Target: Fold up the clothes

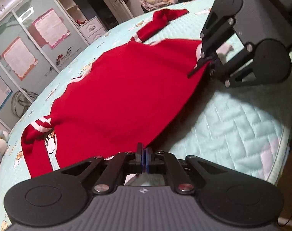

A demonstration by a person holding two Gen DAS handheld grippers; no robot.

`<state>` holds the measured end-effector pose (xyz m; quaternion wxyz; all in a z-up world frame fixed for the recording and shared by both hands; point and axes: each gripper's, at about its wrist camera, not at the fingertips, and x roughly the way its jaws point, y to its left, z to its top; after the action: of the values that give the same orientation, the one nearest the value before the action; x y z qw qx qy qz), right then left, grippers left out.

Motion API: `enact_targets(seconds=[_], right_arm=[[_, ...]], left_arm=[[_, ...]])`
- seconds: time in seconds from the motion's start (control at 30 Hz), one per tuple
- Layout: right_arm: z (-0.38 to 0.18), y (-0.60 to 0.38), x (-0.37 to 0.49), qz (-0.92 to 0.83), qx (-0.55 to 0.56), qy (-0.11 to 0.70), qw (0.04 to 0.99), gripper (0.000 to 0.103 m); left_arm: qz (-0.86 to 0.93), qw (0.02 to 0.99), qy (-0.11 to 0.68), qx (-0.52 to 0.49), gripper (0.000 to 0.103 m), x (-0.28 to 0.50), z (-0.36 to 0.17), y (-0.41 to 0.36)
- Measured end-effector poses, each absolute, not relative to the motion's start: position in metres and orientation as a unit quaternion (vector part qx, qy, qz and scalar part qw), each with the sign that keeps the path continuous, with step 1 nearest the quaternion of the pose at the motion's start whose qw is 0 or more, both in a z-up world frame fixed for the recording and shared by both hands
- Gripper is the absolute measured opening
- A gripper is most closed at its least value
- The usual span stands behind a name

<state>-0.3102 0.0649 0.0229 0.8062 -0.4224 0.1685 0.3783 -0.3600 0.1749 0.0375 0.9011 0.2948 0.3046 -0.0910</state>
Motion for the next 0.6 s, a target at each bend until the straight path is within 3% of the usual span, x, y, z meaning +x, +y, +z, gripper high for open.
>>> enact_targets(seconds=[0.07,0.13,0.17,0.2,0.43,0.53,0.57,0.6], right_arm=[[0.022,0.061,-0.311,0.371,-0.427,0.156,0.809,0.006],[0.020,0.054,-0.315,0.358,-0.431,0.142,0.816,0.026],[0.019,0.050,-0.316,0.351,-0.432,0.134,0.820,0.040],[0.018,0.047,-0.318,0.344,-0.434,0.127,0.823,0.047],[0.017,0.033,-0.317,0.313,-0.435,0.107,0.838,0.048],[0.020,0.031,-0.313,0.307,-0.433,0.104,0.841,0.048],[0.020,0.031,-0.312,0.307,-0.434,0.105,0.840,0.048],[0.020,0.030,-0.310,0.306,-0.436,0.107,0.840,0.047]], left_arm=[[-0.082,0.902,0.295,0.303,0.006,-0.363,0.037,0.177],[-0.072,0.905,0.288,0.304,0.008,-0.367,0.038,0.181],[-0.065,0.907,0.284,0.305,0.009,-0.370,0.038,0.183],[-0.058,0.907,0.281,0.307,0.011,-0.373,0.037,0.185],[-0.004,0.905,0.282,0.319,0.024,-0.373,0.035,0.202],[0.014,0.902,0.294,0.315,0.024,-0.368,0.035,0.213],[0.014,0.902,0.299,0.312,0.020,-0.368,0.035,0.217],[0.014,0.902,0.303,0.308,0.004,-0.368,0.036,0.220]])
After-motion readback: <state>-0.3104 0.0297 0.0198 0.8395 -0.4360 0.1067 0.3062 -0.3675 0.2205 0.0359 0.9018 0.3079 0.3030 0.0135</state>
